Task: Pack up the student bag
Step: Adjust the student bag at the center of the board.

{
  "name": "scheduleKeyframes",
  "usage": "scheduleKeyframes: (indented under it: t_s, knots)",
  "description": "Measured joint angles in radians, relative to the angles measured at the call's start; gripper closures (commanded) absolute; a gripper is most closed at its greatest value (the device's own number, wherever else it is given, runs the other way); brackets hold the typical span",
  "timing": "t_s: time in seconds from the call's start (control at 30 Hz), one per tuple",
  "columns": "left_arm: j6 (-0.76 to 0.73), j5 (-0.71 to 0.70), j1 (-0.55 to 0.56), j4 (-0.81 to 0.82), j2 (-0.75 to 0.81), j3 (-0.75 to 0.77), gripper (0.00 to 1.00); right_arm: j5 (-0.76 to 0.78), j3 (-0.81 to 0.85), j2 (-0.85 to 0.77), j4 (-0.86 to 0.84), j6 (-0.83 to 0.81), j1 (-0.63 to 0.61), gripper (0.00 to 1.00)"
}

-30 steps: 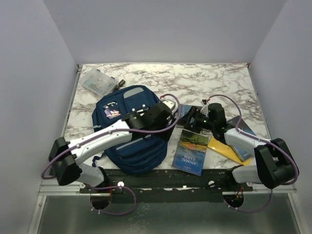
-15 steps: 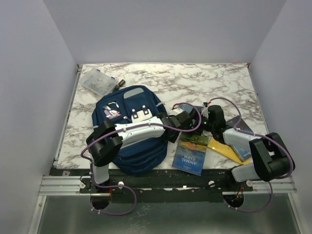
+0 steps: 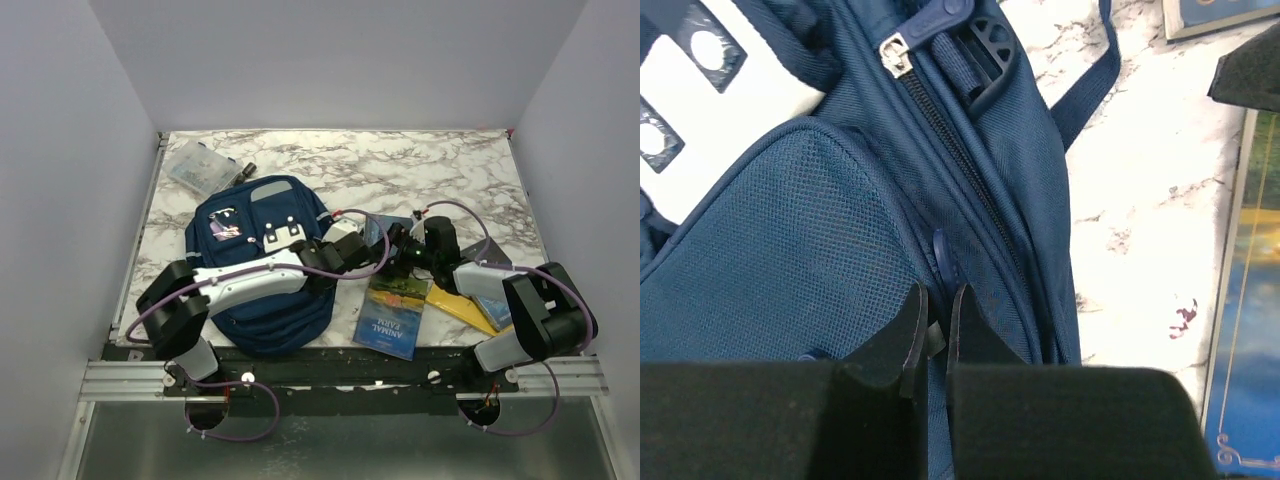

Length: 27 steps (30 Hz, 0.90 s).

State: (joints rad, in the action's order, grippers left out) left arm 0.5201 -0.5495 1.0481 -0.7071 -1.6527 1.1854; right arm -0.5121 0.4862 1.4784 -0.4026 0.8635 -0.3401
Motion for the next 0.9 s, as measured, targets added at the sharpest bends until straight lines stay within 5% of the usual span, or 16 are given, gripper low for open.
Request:
scheduleKeyframes:
  t_s: [0.47, 0.77, 0.9]
  knots:
    - [-0.144, 0.158, -0.164, 0.02, 0.446, -0.148, 1.0, -0.164, 0.035, 0.093, -0.276, 0.076, -0.079, 0.33]
    - [-0.222, 0.258, -0.237, -0.017, 0.609, -0.162, 1.0, -0.111, -0.138, 0.127, -0.848, -0.227, -0.126, 0.26]
    - [-0.243, 0.275, -0.249, -0.039, 0.641, -0.171, 1.0, -0.127, -0.119, 0.192, -0.95, -0.375, -0.13, 0.21]
